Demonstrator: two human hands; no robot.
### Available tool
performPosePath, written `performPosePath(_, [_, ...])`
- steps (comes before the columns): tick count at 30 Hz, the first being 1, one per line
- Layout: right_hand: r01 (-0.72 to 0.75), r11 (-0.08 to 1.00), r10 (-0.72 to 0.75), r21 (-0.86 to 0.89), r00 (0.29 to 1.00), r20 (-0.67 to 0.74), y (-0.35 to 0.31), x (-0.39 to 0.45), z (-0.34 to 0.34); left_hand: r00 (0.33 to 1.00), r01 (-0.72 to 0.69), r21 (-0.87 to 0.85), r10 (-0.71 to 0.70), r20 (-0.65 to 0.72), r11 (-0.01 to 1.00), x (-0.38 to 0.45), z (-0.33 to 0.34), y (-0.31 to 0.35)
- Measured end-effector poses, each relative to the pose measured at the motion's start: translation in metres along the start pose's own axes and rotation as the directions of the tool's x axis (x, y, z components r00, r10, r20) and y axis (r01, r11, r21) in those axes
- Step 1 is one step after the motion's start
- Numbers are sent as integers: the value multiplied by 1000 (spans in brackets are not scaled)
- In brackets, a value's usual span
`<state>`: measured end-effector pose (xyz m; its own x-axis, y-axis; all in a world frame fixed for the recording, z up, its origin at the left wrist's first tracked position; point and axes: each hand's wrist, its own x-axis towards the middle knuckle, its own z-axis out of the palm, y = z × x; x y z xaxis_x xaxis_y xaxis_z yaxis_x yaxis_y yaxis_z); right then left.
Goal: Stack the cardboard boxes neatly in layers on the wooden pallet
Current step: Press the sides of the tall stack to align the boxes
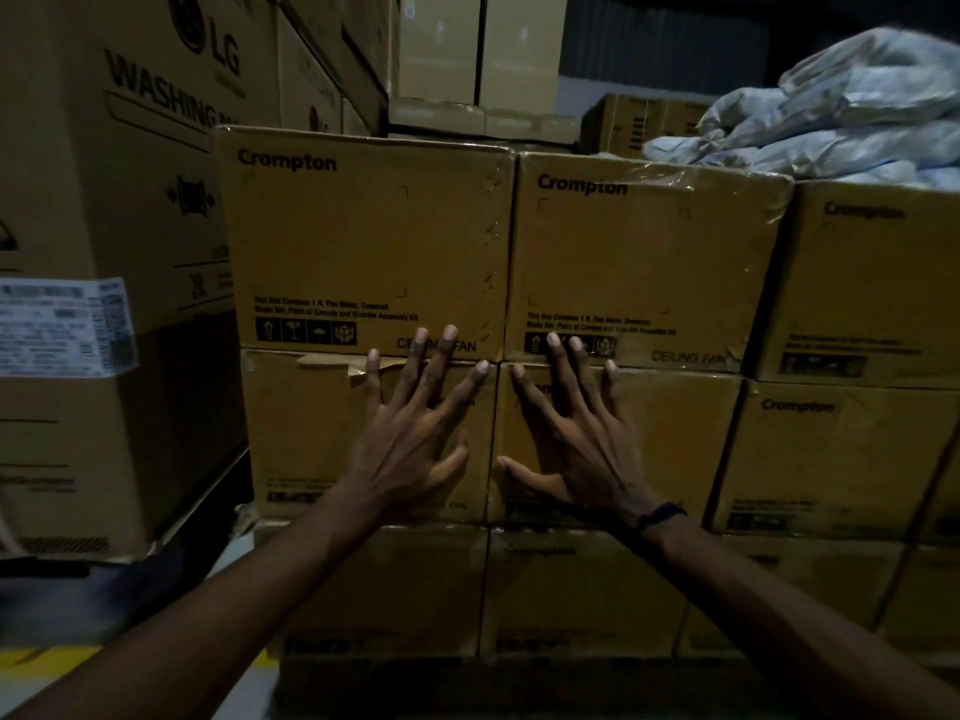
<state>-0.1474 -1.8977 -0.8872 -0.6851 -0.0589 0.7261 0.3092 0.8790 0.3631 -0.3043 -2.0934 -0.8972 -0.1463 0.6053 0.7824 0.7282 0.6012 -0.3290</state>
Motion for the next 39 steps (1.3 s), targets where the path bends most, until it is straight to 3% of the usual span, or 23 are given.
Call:
performPosePath(17, [9, 999, -8, -32, 999, 33, 6, -3, 6, 999, 42, -35, -41, 24, 999, 1, 4, 9])
performPosePath(23, [-8, 1000, 10, -21, 997, 70, -4, -14, 0, 992, 7, -40, -1, 127, 999, -22, 4, 21])
performPosePath(28, [69, 998, -67, -3, 985, 157, -15, -61, 19, 979, 7, -54, 4, 206, 999, -71, 22, 27])
performPosePath(39, [48, 998, -55, 52, 987, 154, -16, -73, 42, 987, 53, -71, -41, 156, 996, -74, 32, 39])
